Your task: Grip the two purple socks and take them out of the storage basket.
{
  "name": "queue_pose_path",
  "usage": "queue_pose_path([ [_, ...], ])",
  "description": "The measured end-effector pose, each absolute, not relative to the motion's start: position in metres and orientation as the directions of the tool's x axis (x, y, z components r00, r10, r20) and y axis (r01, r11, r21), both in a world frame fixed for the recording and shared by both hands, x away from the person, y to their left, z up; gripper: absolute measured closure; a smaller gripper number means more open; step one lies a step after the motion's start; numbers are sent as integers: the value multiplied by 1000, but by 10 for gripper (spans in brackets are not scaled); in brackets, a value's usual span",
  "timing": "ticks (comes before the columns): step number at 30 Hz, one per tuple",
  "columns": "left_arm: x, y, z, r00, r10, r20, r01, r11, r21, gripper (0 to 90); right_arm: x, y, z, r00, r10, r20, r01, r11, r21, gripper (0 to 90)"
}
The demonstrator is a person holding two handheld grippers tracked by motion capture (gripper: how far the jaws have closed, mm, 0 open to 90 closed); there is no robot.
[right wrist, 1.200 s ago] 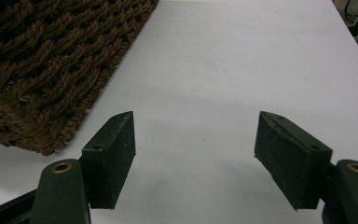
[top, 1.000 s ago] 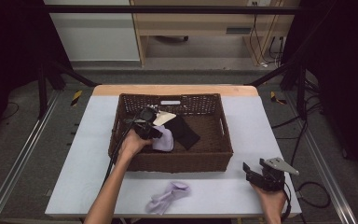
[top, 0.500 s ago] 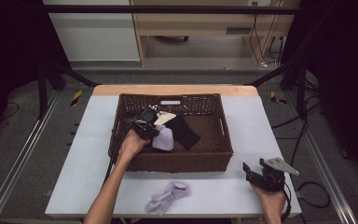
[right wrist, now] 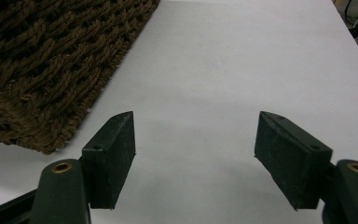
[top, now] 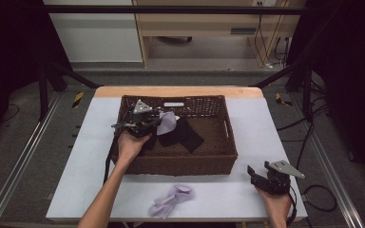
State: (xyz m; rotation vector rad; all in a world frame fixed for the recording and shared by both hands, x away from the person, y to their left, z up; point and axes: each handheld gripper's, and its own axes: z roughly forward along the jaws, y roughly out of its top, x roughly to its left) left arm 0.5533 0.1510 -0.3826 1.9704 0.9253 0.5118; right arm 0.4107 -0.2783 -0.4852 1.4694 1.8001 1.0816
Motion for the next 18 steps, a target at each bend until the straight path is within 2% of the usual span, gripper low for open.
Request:
queue_pose_path([
  [6, 547, 159, -374, 647, 762, -26, 344, -262, 902, 874, 411, -278, -485, -234, 970, 61, 512, 69, 856, 291],
  [18, 516, 172, -337, 669, 743, -15, 201, -162, 966, 874, 411, -278, -485, -237, 970, 57, 511, 74, 856, 291],
])
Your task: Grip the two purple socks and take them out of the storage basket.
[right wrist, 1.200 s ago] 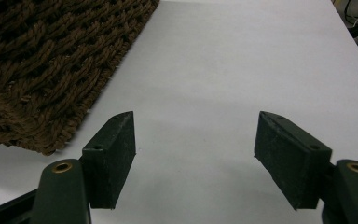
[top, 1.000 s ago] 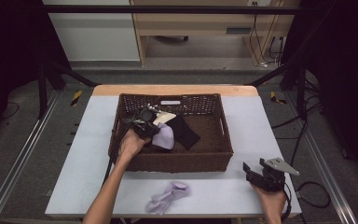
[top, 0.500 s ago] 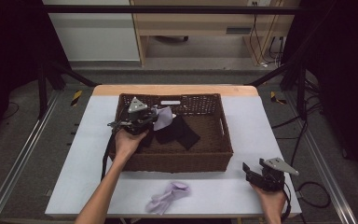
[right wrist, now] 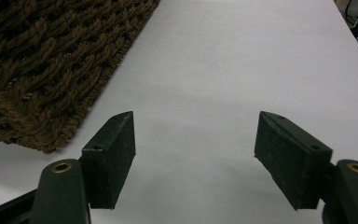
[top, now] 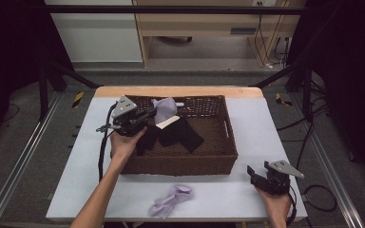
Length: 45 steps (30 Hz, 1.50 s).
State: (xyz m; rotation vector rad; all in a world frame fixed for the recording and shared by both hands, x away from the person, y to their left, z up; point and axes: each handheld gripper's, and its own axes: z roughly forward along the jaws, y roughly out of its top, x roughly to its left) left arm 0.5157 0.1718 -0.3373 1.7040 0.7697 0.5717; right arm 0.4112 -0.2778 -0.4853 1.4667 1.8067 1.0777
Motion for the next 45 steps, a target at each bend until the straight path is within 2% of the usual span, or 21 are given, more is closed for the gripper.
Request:
queue_pose_path([
  [21, 426, 190, -298, 776, 629, 48, 48, -135, 990, 874, 411, -277, -485, -233, 971, 56, 510, 73, 857, 288],
  [37, 370, 208, -308, 833, 552, 43, 55, -161, 985, 873, 412, -277, -486, -231, 972, 47, 510, 80, 857, 286],
  [45, 362, 207, -332, 840, 542, 14, 120, -211, 970, 872, 411, -277, -486, -232, 971, 48, 509, 80, 857, 284],
])
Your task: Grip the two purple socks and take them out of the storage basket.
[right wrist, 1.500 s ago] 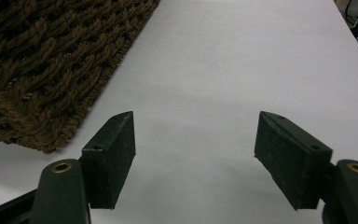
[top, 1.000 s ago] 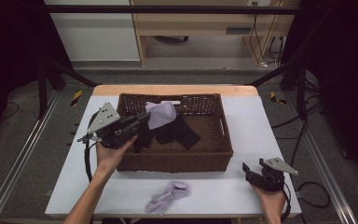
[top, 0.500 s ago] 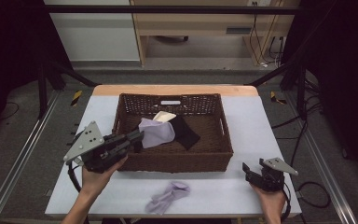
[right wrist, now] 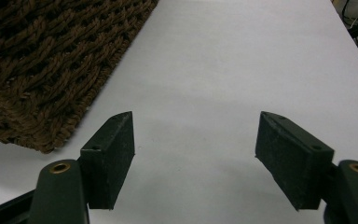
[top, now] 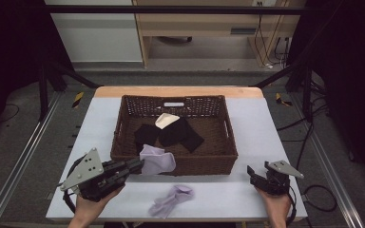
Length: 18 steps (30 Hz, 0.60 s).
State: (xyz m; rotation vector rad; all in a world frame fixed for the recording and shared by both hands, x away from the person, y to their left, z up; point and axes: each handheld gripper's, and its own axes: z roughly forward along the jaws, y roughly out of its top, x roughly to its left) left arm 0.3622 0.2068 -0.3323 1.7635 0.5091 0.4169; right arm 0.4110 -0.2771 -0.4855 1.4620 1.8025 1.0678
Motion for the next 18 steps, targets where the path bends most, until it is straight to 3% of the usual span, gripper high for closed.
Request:
queue_pose_path([
  [18, 369, 196, -403, 837, 546, -43, 270, -343, 899, 872, 410, -277, -485, -234, 971, 50, 503, 77, 861, 282],
])
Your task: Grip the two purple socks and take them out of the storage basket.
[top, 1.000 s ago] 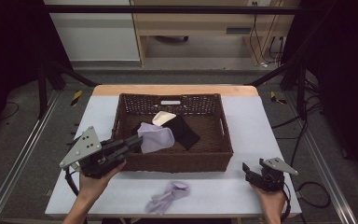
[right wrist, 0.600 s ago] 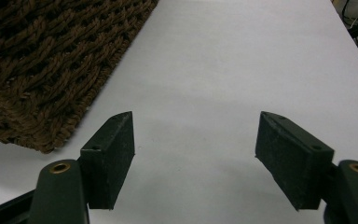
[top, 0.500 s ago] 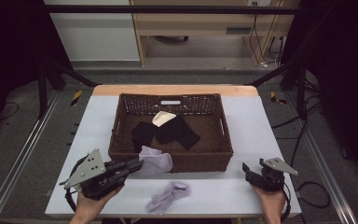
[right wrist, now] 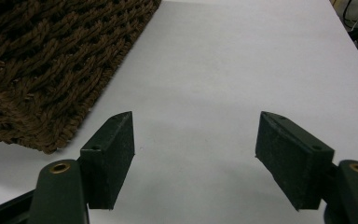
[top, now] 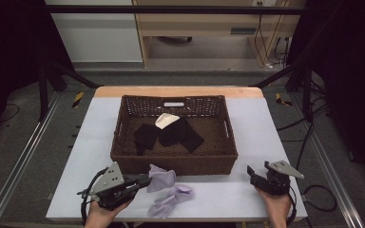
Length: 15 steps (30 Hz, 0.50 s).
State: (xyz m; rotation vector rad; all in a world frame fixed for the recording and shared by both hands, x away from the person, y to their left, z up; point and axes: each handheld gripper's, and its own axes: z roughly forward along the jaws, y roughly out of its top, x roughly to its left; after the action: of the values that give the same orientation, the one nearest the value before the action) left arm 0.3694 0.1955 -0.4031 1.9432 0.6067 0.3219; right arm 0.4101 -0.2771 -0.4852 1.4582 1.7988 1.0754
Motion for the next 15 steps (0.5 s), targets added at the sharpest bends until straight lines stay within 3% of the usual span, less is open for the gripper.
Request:
queue_pose_path([
  [5, 375, 193, -420, 835, 545, -78, 319, -363, 875, 872, 410, -277, -485, -234, 971, 51, 505, 76, 860, 279],
  [15, 385, 184, -446, 818, 572, -63, 365, -431, 825, 864, 411, -277, -485, -238, 970, 52, 507, 78, 858, 276],
])
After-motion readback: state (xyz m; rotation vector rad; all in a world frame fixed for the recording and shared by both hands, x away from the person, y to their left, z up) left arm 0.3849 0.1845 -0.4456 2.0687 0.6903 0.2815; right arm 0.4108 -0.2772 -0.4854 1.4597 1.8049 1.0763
